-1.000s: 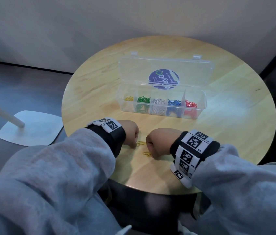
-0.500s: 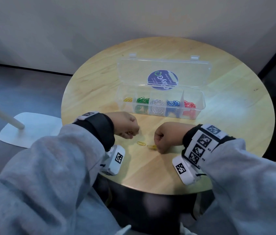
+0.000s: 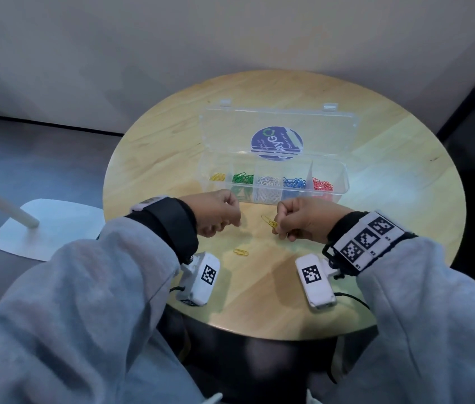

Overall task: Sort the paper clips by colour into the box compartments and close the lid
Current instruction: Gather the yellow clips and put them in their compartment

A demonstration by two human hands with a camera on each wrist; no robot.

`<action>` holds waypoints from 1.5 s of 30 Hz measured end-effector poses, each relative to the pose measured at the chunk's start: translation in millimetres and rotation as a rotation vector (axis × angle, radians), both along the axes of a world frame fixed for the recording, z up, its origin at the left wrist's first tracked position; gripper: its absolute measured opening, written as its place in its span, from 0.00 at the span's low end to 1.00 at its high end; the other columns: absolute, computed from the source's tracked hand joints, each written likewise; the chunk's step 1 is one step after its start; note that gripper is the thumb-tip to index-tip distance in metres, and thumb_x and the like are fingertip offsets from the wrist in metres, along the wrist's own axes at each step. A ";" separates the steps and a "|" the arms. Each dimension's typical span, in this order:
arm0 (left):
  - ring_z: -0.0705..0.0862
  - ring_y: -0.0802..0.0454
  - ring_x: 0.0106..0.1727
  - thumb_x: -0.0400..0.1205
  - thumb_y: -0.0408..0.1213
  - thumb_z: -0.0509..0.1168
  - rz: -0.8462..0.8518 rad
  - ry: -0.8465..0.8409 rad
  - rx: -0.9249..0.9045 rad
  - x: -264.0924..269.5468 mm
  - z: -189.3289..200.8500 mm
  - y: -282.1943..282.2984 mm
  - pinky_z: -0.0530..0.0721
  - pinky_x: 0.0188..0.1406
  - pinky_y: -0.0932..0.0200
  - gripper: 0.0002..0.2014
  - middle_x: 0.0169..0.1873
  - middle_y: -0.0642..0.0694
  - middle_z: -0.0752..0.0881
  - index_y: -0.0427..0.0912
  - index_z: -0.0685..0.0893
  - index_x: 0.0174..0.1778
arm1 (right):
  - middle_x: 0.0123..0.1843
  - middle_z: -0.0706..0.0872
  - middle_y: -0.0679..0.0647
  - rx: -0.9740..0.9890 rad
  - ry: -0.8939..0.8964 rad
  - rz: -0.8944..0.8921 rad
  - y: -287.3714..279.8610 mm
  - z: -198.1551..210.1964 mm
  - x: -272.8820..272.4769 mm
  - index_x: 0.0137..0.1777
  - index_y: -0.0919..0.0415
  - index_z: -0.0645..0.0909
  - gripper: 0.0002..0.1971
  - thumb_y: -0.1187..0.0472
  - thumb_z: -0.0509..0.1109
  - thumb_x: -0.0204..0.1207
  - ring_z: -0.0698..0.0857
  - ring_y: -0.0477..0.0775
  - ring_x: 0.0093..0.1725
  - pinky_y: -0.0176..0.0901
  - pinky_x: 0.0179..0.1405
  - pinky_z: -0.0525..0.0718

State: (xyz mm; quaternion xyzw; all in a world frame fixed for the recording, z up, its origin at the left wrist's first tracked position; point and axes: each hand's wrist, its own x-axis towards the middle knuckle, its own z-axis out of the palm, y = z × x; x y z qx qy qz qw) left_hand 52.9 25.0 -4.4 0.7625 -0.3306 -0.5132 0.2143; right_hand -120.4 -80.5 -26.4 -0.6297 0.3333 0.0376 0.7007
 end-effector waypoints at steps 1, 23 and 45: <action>0.65 0.53 0.25 0.76 0.29 0.65 -0.076 -0.088 0.022 -1.1 -3.0 -0.7 0.63 0.23 0.63 0.11 0.29 0.47 0.72 0.49 0.73 0.38 | 0.22 0.84 0.52 0.036 -0.032 -0.029 -0.2 0.0 0.3 0.30 0.63 0.70 0.16 0.82 0.63 0.73 0.80 0.54 0.35 0.29 0.22 0.79; 0.74 0.49 0.33 0.73 0.33 0.65 -0.395 -0.335 0.185 -20.1 -21.9 -2.4 0.72 0.33 0.62 0.11 0.30 0.48 0.80 0.48 0.73 0.26 | 0.33 0.76 0.58 0.249 -0.043 -0.242 3.2 3.2 -1.7 0.34 0.63 0.72 0.14 0.78 0.53 0.76 0.78 0.50 0.28 0.32 0.23 0.80; 0.71 0.59 0.18 0.81 0.25 0.56 -0.179 0.145 -0.056 -51.9 6.5 -19.7 0.65 0.17 0.69 0.15 0.18 0.51 0.77 0.48 0.83 0.42 | 0.41 0.82 0.49 -0.664 0.615 0.119 0.1 6.6 -52.0 0.40 0.54 0.78 0.09 0.51 0.74 0.70 0.79 0.49 0.41 0.38 0.37 0.74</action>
